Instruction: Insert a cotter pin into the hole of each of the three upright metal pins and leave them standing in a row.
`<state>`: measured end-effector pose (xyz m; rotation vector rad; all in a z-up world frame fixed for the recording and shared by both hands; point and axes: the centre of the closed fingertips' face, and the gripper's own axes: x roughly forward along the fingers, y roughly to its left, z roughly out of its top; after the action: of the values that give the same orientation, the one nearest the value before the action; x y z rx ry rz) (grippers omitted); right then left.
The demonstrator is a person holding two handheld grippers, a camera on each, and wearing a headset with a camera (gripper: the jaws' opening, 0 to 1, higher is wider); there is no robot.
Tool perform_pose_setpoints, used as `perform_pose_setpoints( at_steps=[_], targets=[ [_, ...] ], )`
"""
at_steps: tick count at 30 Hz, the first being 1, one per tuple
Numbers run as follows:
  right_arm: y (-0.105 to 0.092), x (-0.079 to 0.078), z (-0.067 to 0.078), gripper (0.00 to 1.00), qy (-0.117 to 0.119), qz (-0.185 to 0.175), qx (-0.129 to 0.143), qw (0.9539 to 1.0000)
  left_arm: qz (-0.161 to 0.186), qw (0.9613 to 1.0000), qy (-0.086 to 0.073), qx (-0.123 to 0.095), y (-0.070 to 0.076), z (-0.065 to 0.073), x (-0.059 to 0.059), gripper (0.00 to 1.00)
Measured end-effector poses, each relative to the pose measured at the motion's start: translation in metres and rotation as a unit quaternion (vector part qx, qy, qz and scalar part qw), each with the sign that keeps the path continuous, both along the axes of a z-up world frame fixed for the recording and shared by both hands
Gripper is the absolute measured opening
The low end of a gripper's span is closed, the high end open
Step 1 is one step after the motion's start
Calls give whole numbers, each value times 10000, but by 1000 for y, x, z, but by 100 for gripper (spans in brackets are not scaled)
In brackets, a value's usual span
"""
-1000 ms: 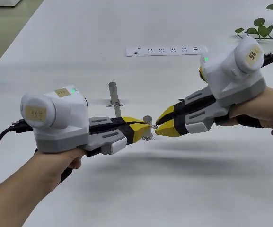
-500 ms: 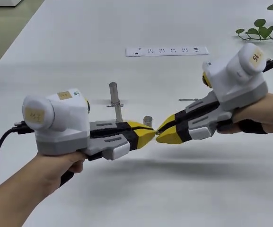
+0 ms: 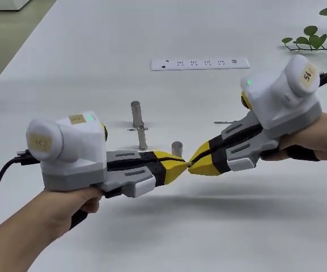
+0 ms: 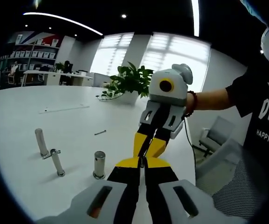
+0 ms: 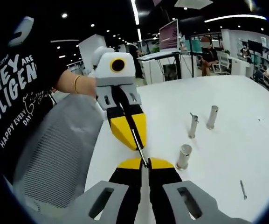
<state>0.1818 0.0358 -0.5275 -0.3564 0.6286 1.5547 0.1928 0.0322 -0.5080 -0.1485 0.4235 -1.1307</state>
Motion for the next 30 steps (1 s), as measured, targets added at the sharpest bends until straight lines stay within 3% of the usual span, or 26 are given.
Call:
perform_pose_setpoints(
  at_steps=[9,19,30],
  targets=[
    [-3,-1,-6,0,-314,271,-281,9987,40,9997,-119,231,0,-7,0,2],
    [-7,6,-10,0,-688,400,-552,9953,263,9987,-247,371,4,-11,10,6],
    [-16,18,-17,0,-992,338,-874,9906,650,9947,-517,603,14,-18,23,21]
  ],
)
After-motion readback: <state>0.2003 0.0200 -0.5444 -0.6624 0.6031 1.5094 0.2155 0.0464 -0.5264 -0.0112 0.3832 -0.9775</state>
